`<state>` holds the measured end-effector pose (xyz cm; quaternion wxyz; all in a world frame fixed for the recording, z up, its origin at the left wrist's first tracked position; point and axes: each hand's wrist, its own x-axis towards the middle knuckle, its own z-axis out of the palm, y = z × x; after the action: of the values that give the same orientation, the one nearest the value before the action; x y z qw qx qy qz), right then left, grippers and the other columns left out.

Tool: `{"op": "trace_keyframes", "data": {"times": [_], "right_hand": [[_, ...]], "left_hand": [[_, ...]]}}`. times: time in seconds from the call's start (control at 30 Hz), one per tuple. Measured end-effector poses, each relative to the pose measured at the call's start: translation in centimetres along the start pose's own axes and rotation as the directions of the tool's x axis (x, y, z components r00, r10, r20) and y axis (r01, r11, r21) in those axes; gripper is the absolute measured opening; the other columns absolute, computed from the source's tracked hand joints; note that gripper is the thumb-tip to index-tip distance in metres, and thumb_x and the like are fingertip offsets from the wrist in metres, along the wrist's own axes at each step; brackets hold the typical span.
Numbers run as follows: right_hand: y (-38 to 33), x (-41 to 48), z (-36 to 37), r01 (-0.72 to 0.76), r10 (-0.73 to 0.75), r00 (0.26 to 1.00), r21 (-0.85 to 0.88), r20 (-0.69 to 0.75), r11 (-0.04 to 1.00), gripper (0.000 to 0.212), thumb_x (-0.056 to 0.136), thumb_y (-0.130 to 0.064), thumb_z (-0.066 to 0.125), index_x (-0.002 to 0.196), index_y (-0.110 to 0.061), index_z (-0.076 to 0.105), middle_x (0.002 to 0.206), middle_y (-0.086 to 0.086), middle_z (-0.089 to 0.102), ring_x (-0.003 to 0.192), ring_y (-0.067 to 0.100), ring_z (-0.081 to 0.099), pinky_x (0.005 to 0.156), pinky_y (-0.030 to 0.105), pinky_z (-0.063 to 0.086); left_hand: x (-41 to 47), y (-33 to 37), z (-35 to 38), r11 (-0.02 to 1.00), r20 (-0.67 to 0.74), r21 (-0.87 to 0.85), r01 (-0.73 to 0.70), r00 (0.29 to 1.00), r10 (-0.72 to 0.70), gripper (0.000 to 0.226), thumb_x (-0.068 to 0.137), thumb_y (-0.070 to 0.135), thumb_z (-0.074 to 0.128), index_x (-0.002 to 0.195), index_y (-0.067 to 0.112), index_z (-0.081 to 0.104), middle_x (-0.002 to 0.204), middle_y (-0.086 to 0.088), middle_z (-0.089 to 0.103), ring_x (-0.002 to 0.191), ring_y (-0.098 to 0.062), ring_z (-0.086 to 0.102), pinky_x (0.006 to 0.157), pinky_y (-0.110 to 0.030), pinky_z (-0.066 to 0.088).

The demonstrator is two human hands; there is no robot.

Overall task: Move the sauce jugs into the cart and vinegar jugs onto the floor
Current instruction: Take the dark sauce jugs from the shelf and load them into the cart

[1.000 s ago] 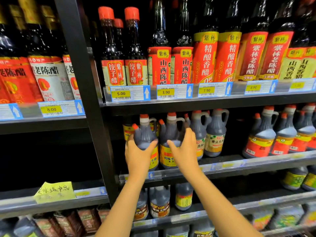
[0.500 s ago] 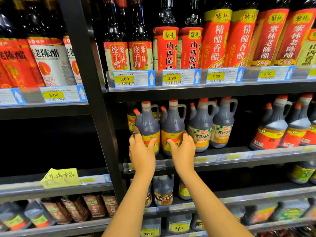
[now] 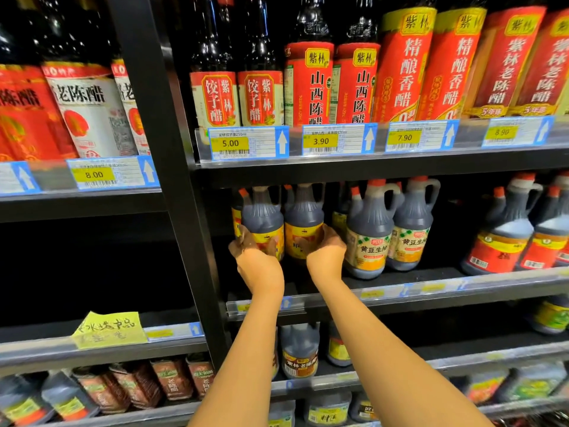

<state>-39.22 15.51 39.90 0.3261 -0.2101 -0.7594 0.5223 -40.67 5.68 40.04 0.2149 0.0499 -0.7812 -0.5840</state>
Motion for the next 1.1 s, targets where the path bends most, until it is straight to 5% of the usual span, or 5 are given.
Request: {"op": "trace_keyframes", "data": {"times": [0.3, 0.7, 0.8, 0.93, 1.1], "right_hand": [[-0.1, 3.0, 1.9, -0.007, 0.013, 1.000, -0.390, 0.015, 0.921, 0.038, 0.087, -0.033, 0.065, 0.113, -0.006, 0.059, 0.115, 0.014, 0.066, 0.109, 0.030, 0.061, 0.086, 0.033, 0.045], [-1.4, 1.3, 0.8, -0.056, 0.076, 0.994, -0.248, 0.073, 0.967, 0.015, 0.093, -0.007, 0.052, 0.105, 0.000, 0.056, 0.103, 0.012, 0.062, 0.104, 0.027, 0.057, 0.078, 0.021, 0.047], [-1.8, -1.8, -1.6, -0.013, 0.015, 1.000, -0.144, 0.012, 0.990, 0.017, 0.079, 0.001, 0.063, 0.094, 0.001, 0.054, 0.081, 0.004, 0.053, 0.085, 0.021, 0.052, 0.057, 0.017, 0.036], [-1.0, -6.2, -5.5, 0.119, -0.114, 0.993, -0.308, 0.037, 0.944, 0.065, 0.082, -0.026, 0.071, 0.135, -0.002, 0.042, 0.132, 0.013, 0.049, 0.127, 0.027, 0.042, 0.100, 0.029, 0.037], [1.7, -11.4, -10.7, 0.183, -0.222, 0.975, -0.598, 0.008, 0.781, 0.074, 0.082, -0.036, 0.070, 0.140, -0.004, 0.036, 0.136, 0.011, 0.046, 0.128, 0.030, 0.039, 0.104, 0.040, 0.039]], "left_hand": [[1.2, 0.1, 0.2, 0.996, 0.026, -0.052, 0.075, 0.997, -0.074, 0.038, 0.094, 0.013, 0.053, 0.131, 0.013, 0.048, 0.130, -0.003, 0.051, 0.105, -0.008, 0.056, 0.077, -0.001, 0.034], [-0.6, 1.3, -1.0, 0.981, 0.125, 0.188, 0.036, 0.990, -0.060, 0.048, 0.091, 0.009, 0.052, 0.138, 0.006, 0.040, 0.139, -0.017, 0.041, 0.125, -0.034, 0.042, 0.099, -0.035, 0.038], [-2.7, 1.0, -1.9, 0.923, 0.217, 0.351, -0.161, 0.972, 0.087, 0.044, 0.089, 0.025, 0.058, 0.123, 0.000, 0.047, 0.125, -0.022, 0.047, 0.117, -0.039, 0.044, 0.099, -0.046, 0.041], [-5.7, -0.2, -3.1, 0.791, 0.326, 0.393, -0.469, 0.876, 0.357, 0.054, 0.090, 0.035, 0.057, 0.132, 0.004, 0.043, 0.132, -0.019, 0.044, 0.128, -0.038, 0.037, 0.108, -0.052, 0.032], [-10.1, -1.5, -3.9, 0.613, 0.546, 0.311, -0.726, 0.664, 0.510, 0.068, 0.089, 0.039, 0.057, 0.145, 0.009, 0.032, 0.151, -0.018, 0.028, 0.142, -0.038, 0.018, 0.115, -0.053, 0.018]]}}
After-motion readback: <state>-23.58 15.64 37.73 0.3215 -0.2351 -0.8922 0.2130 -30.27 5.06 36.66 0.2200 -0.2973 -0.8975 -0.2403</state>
